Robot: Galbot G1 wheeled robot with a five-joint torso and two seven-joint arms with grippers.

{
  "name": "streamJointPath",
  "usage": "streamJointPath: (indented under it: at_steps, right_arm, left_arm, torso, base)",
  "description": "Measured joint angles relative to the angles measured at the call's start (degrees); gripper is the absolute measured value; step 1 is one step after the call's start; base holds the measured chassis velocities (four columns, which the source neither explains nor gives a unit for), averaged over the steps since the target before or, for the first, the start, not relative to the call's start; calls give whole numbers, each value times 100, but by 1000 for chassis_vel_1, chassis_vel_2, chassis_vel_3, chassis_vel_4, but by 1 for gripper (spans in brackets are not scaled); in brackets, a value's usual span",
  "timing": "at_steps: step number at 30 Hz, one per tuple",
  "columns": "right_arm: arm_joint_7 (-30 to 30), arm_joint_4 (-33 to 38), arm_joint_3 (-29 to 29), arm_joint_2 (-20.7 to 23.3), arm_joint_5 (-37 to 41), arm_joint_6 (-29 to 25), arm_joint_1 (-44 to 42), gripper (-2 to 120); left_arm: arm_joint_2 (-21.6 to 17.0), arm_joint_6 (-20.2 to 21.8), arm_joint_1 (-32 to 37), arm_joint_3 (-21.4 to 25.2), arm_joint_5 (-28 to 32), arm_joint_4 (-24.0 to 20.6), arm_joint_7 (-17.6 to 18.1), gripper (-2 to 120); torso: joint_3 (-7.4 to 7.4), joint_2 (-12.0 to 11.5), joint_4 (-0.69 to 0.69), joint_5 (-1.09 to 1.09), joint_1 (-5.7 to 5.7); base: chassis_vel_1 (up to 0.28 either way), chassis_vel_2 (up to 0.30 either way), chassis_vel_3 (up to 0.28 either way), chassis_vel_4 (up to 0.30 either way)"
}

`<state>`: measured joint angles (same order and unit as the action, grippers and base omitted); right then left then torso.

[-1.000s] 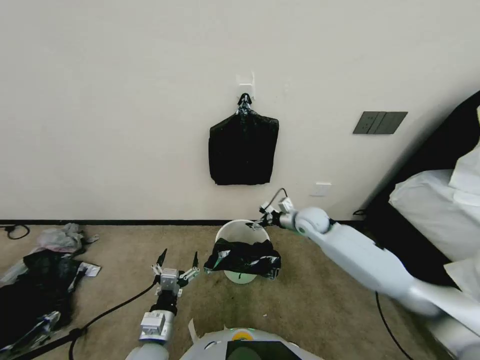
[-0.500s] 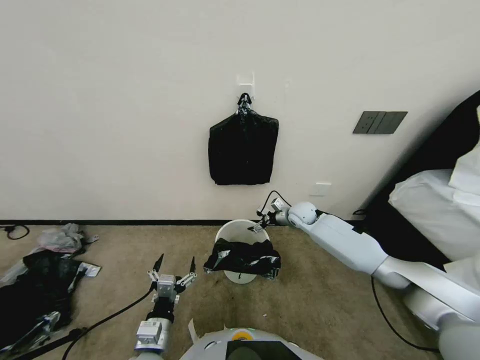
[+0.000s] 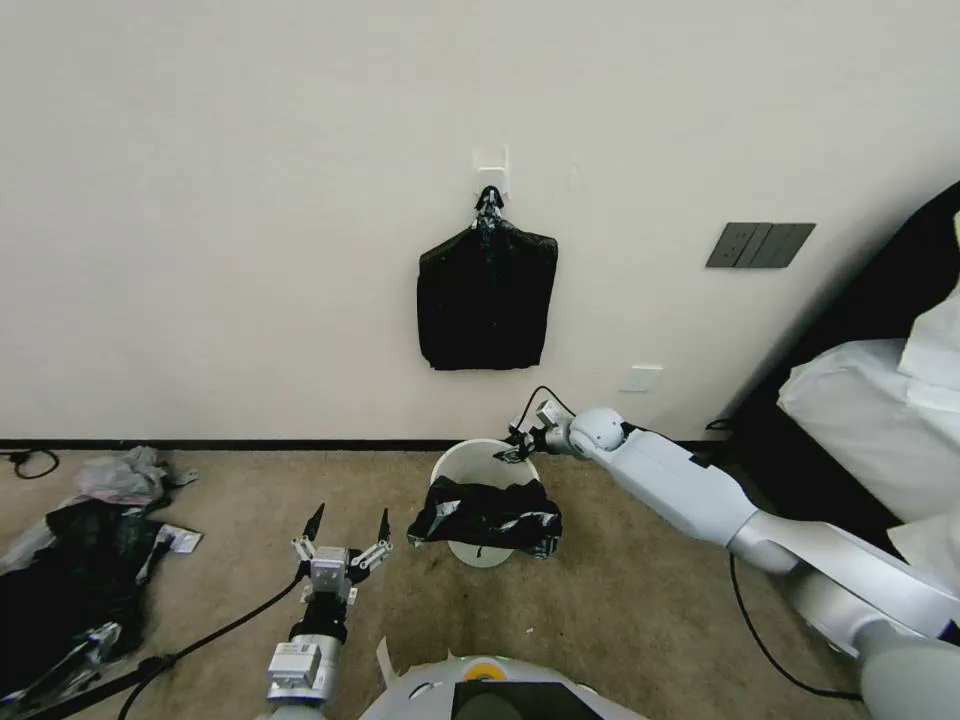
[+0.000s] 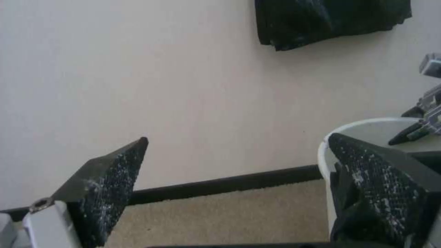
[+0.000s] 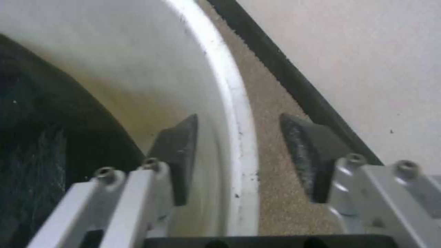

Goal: Place a trash bag onto the trash bin.

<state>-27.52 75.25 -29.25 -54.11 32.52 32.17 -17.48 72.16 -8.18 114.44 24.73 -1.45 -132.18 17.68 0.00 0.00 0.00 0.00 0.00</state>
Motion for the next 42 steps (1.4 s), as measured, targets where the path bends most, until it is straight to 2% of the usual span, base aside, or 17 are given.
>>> streamJointPath:
  at_steps: [2,3,5,6,9,21,24,25,28,29,31,32,33,37,38,41,42]
  right_arm:
    - [-30,-55,-17,-44,-95,-12,-9,35]
    - [-30,-55,-17,-44,-95,-12,-9,35]
    - [-39,-95,-25,-74,-140,-31,-24,25]
    - [-39,-95,-25,-74,-140,-31,-24,25]
    - [-47,-101,-31,-80,-154,-49,-28,10]
    - [109,129,-114,76,-25,-92,-69,7]
    - [687,385,-4,188,639,191,-209,7]
    - [687,385,-4,188,639,191,-209,7]
    - [1791,840,369,349,1578,737,-552,5]
    - [1791,840,369,349,1578,737,-552,5]
    - [2282,1070,565,459,1917,825,-775,4]
    - [2710,1282,729,540,2223,847,-968,4]
    - [2710,1282,729,540,2223,847,-968,4]
    - [4260,1999,1265,687,2957,853,-1640,3]
    - [4260,1999,1265,687,2957,853,-1640,3]
    - [5146,2452,1689,760,3405,848,-2138,3]
    - [5146,2452,1689,760,3405,848,-2138,3]
  left_arm:
    - [-18,19,18,1,7,-46,6,100]
    - [-18,19,18,1,7,-46,6,100]
    - [-38,30,19,30,14,-75,8,100]
    - [-38,30,19,30,14,-75,8,100]
    - [-53,37,10,69,27,-78,22,100]
    - [-63,41,9,71,63,-88,46,100]
    - [-88,62,-15,69,128,-92,46,100]
    - [-88,62,-15,69,128,-92,46,100]
    - [-120,128,-45,65,227,-109,50,100]
    - [-120,128,-45,65,227,-109,50,100]
    - [-146,157,-70,66,280,-119,52,100]
    - [-169,172,-92,69,313,-122,53,100]
    - [-169,172,-92,69,313,-122,53,100]
    - [-270,260,-186,74,465,-128,54,100]
    - [-270,260,-186,74,465,-128,54,100]
    - [-362,341,-292,60,574,-136,55,100]
    - [-362,341,-292,60,574,-136,55,100]
  torso:
    - [0,0,1,0,0]
    - [0,0,1,0,0]
    - [0,0,0,1,0]
    - [0,0,0,1,0]
    - [0,0,0,0,0]
    - [-1,0,1,0,-1]
    - [0,0,1,0,0]
    - [0,0,1,0,0]
    - [-1,0,2,1,0]
    - [-1,0,2,1,0]
    - [0,0,-1,0,-1]
    - [-1,0,-2,1,0]
    - [-1,0,-2,1,0]
    - [-1,0,2,1,-1]
    - [-1,0,2,1,-1]
    - [0,0,-2,0,0]
    - [0,0,-2,0,0]
  base:
    - [0,0,0,0]
    - [0,0,0,0]
    - [0,0,0,0]
    - [0,0,0,0]
    - [0,0,0,0]
    - [0,0,0,0]
    - [0,0,0,0]
    - [0,0,0,0]
    - [0,0,0,0]
    - [0,0,0,0]
    - [0,0,0,0]
    - [0,0,0,0]
    - [0,0,0,0]
    - [0,0,0,0]
    - [0,0,0,0]
    - [0,0,0,0]
    - [0,0,0,0]
